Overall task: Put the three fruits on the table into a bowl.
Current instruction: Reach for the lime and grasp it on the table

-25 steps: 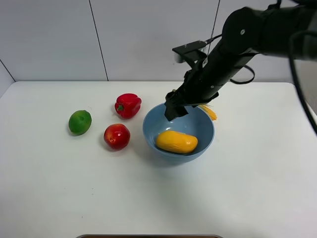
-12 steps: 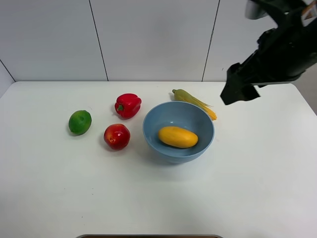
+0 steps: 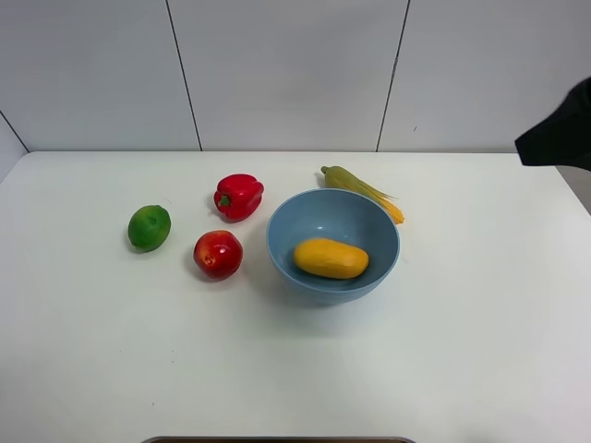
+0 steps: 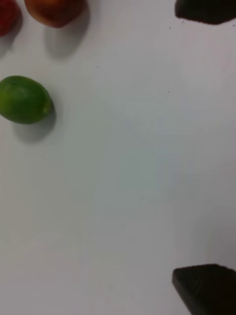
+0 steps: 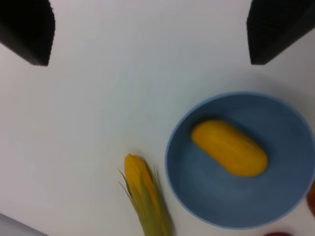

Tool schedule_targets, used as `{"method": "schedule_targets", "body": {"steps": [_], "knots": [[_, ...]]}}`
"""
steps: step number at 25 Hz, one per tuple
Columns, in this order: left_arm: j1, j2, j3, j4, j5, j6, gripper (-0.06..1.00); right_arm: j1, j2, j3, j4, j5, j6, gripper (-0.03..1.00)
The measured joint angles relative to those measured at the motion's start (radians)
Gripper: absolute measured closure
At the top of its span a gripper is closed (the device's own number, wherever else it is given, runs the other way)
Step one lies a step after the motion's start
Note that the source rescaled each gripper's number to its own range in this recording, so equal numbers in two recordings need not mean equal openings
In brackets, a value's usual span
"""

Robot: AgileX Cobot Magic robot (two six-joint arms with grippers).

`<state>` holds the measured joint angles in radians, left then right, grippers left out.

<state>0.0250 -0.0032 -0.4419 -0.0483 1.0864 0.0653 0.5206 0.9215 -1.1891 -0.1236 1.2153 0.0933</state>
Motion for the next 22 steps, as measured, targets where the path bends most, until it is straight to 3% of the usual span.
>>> {"method": "schedule_targets", "body": {"steps": [7,11,16,22], "knots": [[0.000,0.000,0.000,0.000,0.000,0.000,-0.06,-0.291,-0.309,0.250,0.021,0.000,-0.008,0.46],[0.000,0.000,0.000,0.000,0.000,0.000,-0.06,-0.421,-0.526,0.403,0.036,-0.069,-0.010,0.46],[0.000,0.000,0.000,0.001,0.000,0.000,-0.06,-0.509,-0.741,0.555,0.064,-0.121,-0.011,0.46],[0.000,0.000,0.000,0.001,0.000,0.000,-0.06,-0.517,-0.861,0.627,0.103,-0.120,-0.011,0.46]]}}
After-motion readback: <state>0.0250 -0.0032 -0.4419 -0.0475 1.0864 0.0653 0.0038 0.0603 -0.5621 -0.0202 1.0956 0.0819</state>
